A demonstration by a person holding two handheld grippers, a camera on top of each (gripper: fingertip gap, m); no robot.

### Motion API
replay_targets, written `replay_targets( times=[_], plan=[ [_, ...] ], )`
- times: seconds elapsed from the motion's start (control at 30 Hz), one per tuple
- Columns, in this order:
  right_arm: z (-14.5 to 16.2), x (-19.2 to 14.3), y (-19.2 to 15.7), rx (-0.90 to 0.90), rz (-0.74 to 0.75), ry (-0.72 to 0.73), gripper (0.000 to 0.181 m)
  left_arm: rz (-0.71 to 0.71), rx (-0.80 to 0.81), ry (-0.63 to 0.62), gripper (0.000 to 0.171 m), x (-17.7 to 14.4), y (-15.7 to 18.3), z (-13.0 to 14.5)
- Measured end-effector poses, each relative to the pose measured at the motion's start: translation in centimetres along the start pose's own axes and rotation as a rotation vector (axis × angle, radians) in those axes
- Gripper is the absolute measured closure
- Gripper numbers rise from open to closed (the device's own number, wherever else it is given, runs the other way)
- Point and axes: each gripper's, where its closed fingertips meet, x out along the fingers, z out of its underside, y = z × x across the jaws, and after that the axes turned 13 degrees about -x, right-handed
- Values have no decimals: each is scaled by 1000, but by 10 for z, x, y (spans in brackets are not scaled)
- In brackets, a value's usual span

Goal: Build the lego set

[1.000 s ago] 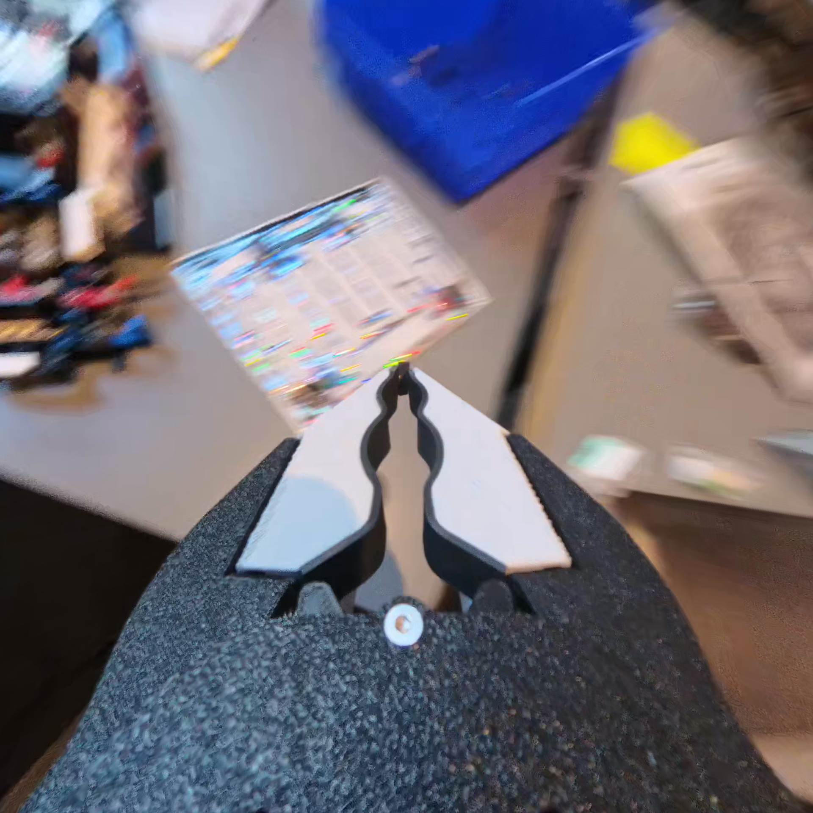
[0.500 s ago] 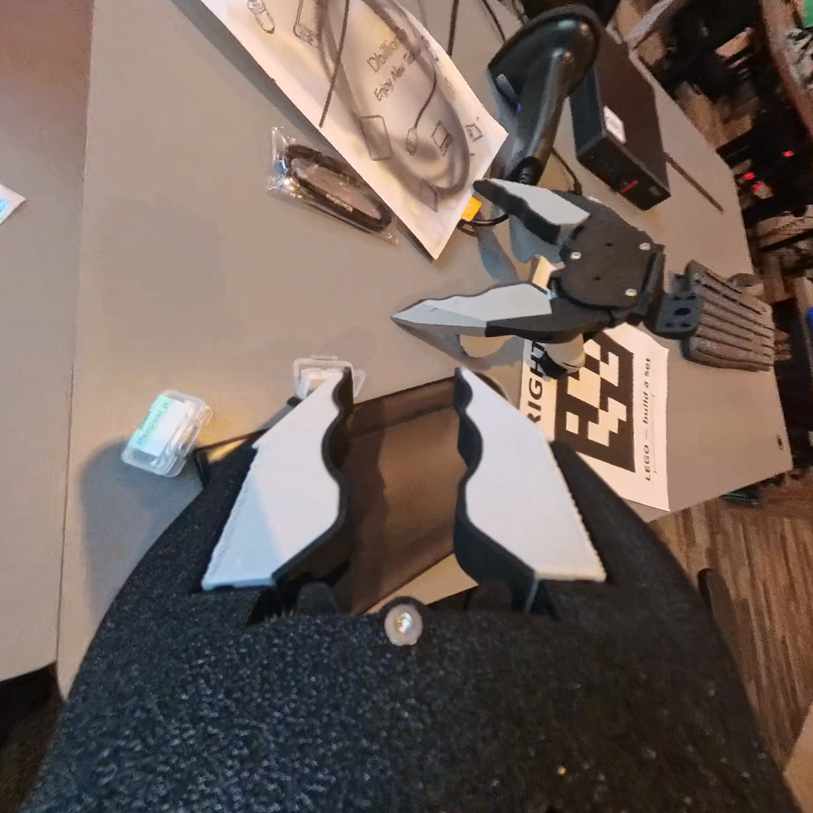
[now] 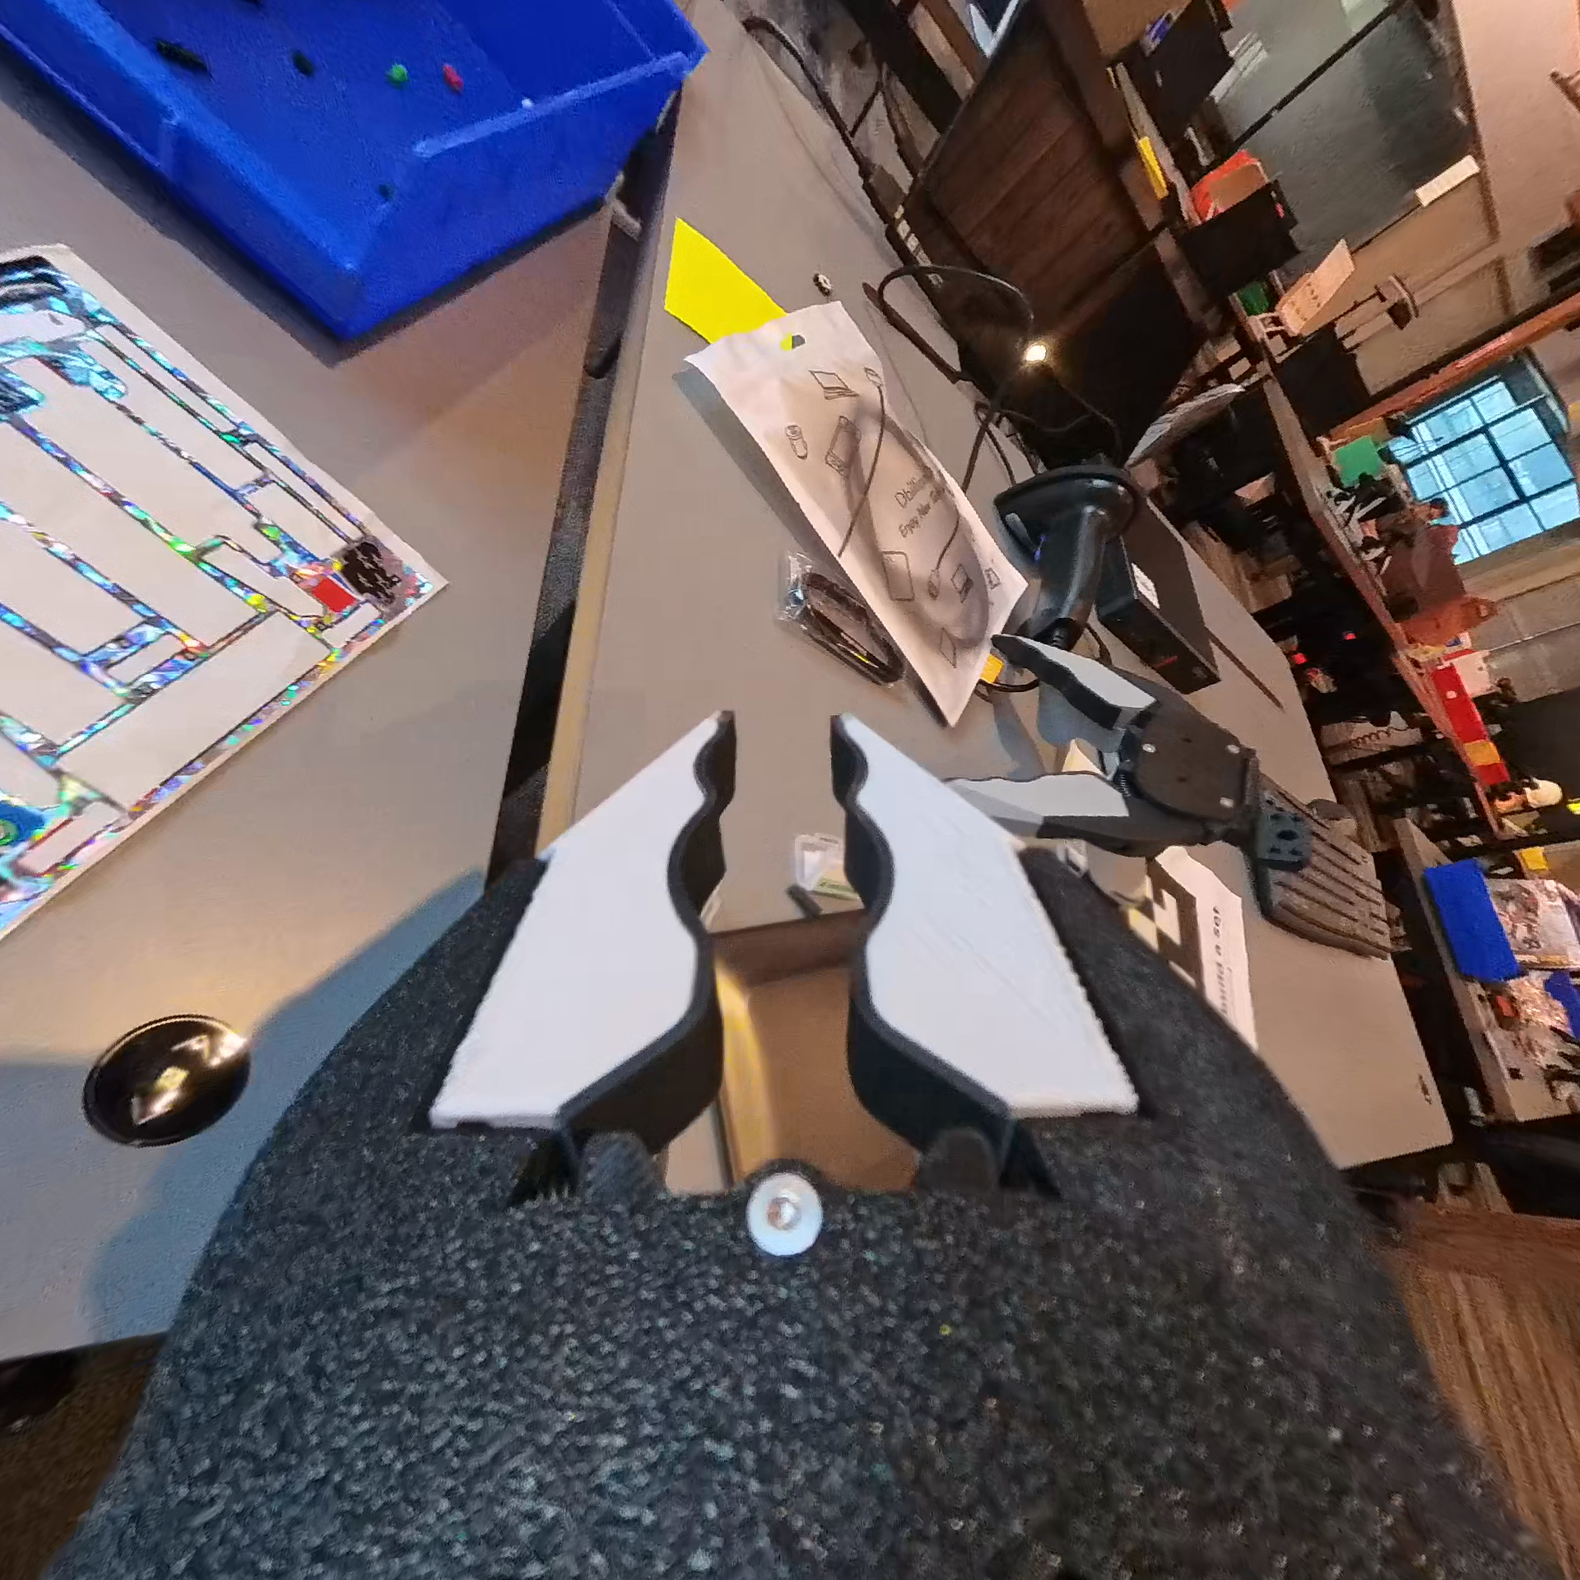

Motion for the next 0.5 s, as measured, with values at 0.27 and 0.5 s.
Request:
replay_targets(
  times=[0.27, 0.5],
  plan=[
    [-32, -75, -163, -111, -759, 296, 159, -77, 59, -70, 94, -14, -11, 34],
    [-58, -87, -273, -264, -941, 416, 130, -176, -66, -86, 98, -43, -49, 70]
  ],
)
